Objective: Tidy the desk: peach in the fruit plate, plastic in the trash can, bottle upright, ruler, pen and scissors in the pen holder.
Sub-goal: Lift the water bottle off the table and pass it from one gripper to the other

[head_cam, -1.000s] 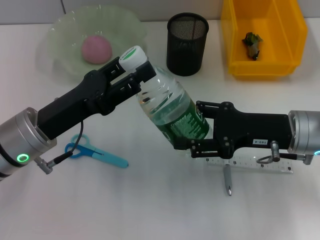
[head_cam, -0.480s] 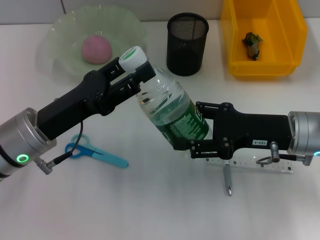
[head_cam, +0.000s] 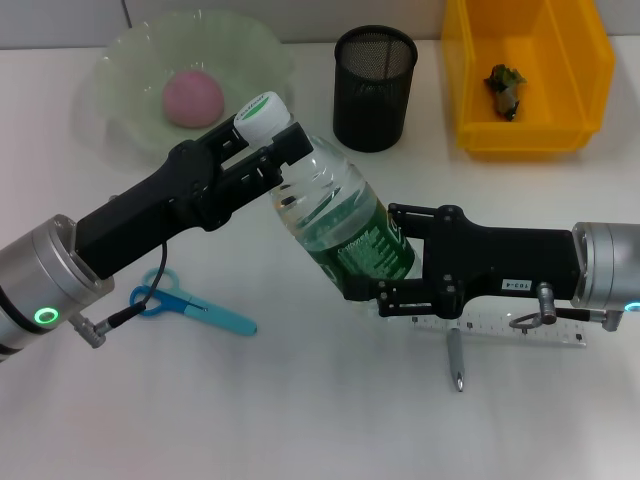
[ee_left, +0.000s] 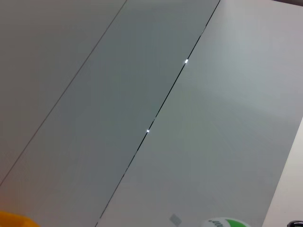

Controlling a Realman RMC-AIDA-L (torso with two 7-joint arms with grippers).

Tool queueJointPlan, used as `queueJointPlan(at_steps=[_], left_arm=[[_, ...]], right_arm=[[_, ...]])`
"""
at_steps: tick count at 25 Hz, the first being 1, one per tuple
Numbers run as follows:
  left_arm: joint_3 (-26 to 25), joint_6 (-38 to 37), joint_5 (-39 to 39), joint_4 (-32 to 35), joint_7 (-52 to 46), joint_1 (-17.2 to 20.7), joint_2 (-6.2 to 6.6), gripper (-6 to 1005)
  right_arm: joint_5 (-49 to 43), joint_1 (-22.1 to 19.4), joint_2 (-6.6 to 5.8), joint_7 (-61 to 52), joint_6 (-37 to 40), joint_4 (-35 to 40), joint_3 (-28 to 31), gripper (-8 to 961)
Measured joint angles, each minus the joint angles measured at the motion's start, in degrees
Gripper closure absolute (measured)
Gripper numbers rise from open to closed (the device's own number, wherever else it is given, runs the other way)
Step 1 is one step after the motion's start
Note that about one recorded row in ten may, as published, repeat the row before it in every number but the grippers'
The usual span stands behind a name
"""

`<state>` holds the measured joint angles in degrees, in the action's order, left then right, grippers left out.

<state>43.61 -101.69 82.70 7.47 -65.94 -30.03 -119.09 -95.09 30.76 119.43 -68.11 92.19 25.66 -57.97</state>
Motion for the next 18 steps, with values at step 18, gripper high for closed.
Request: queueJointPlan(at_steps=[18], left_arm=[[-0.09,-0.53,-0.09,0.0,0.03,-0.11,0.0,396]], right_arm=[[-0.08,-0.03,0.01,0.18,0.06,0.0,-0.04,179]])
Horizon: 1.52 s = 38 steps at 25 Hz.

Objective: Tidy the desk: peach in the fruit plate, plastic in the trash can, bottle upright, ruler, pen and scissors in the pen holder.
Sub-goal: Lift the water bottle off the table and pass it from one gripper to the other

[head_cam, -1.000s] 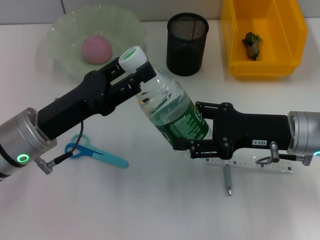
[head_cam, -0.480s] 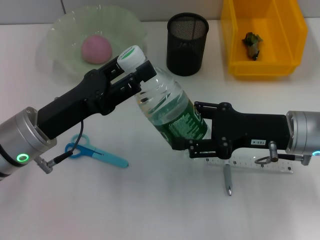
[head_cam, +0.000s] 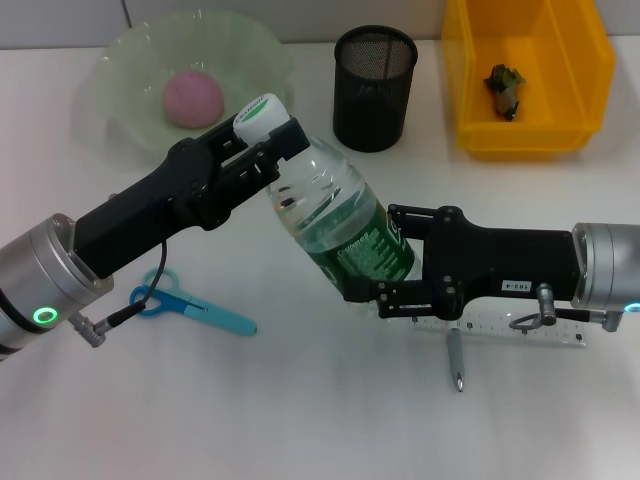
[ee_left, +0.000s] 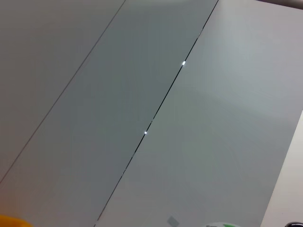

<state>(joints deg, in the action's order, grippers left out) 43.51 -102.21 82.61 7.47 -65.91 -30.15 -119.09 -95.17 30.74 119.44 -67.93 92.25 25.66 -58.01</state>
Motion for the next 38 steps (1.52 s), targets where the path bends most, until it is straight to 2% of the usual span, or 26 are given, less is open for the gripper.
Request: queueJointPlan(at_steps=[9,38], left_arm=[[0.19,-0.13,0.0,0.0,-0.13,0.0,0.0,546],[-0.01,0.09,-0.09,0.0,-0.98,-0.53,0.09,561]], right_arm=[[0.04,-0.16,-0.06,0.25,0.28,0.0,0.01,179],[0.06,0.15,-0.08,-0.69,0.43,0.0,0.3,177]])
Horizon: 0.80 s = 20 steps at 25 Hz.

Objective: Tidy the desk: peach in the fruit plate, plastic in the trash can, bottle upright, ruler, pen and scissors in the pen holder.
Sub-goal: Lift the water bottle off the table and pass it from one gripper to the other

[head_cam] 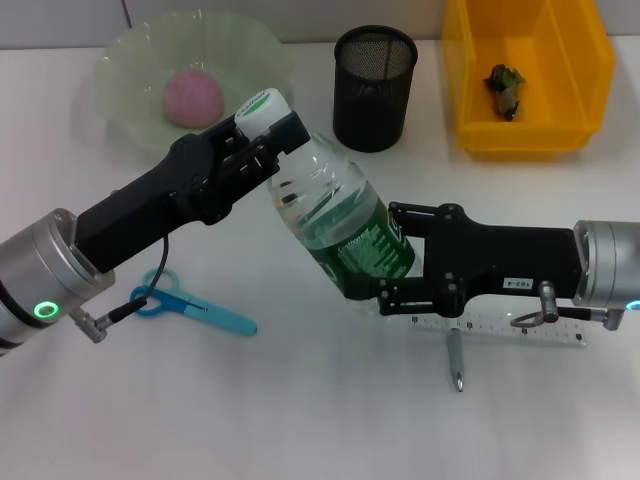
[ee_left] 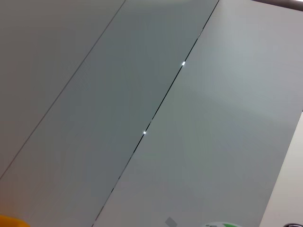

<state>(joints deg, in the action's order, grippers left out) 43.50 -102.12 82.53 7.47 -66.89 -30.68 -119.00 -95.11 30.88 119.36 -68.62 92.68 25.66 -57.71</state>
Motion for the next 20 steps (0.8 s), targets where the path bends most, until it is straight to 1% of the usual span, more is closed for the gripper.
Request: queueJointPlan(at_steps=[13,20], left_arm=[[0.0,0.27,0.06,-0.01,0.01,-0.08,0.0,560],[0.0,0.37,0.09,0.0,0.01,-0.08,0.07,560]], right_arm=[[0.01,0.15,0.0,-0.11,-1.05,0.26,-0.31,178],[0.01,0.4,-0.01,-0.17,-1.42,0.35,-0.29,119]])
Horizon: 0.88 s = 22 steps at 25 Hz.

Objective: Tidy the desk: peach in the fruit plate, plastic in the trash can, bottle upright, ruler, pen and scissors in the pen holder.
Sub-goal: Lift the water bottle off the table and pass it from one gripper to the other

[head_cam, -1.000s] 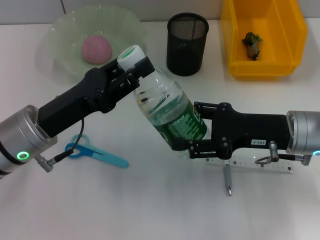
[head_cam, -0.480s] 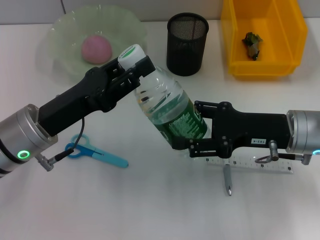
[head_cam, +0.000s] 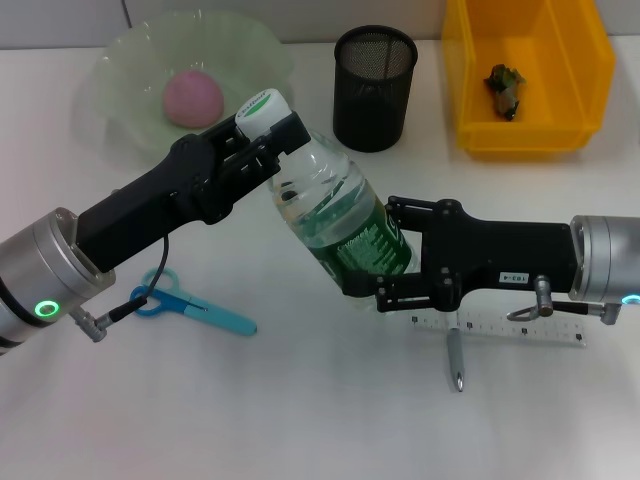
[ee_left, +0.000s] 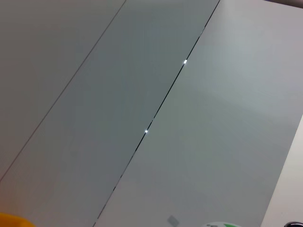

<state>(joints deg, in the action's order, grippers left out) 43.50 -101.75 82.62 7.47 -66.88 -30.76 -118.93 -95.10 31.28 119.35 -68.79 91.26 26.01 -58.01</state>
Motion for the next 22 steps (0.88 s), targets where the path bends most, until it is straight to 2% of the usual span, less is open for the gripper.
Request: queueJointPlan(at_steps=[22], left_arm=[[-0.08,1.73,0.02,1.39,0.03,0.24,0.36,560]], right_arm=[[-0.74,0.29,-0.16,-0.15,-1.34,0.29,-0.46,120]])
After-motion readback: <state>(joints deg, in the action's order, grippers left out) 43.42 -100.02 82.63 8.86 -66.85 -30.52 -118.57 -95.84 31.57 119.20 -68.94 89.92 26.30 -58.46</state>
